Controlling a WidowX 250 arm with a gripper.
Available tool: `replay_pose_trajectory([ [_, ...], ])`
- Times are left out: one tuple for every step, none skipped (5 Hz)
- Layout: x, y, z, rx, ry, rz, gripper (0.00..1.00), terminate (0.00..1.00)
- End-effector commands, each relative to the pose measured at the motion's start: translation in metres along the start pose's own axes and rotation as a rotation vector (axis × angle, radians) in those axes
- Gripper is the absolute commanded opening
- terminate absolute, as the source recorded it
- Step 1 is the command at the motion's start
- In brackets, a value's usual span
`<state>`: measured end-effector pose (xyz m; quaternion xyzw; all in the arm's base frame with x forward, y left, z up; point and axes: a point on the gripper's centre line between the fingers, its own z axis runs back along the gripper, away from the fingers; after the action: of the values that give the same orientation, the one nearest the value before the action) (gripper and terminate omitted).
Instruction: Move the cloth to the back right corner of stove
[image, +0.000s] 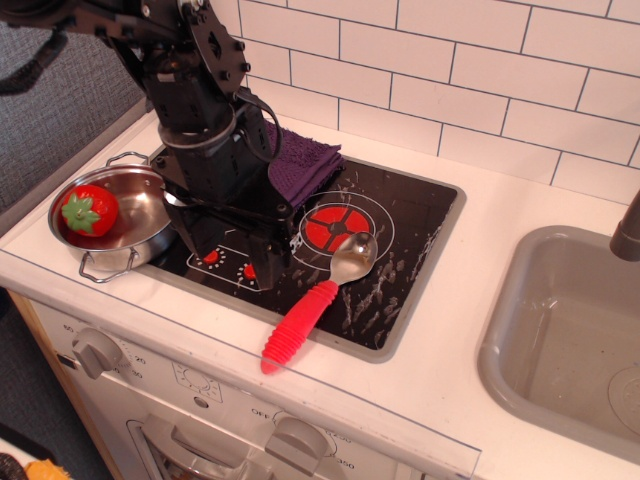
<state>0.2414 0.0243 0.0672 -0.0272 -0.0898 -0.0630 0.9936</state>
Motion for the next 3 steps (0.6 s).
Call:
replay_pose_trajectory([
  [0.0, 0.0, 0.0, 0.0, 0.0, 0.0, 1.0, 0.0],
  [0.023, 0.013, 0.0, 0.015, -0.029, 0.049, 1.0, 0.0],
  [0.059, 0.03, 0.004, -0.031, -0.077, 0.115, 1.0, 0.0],
])
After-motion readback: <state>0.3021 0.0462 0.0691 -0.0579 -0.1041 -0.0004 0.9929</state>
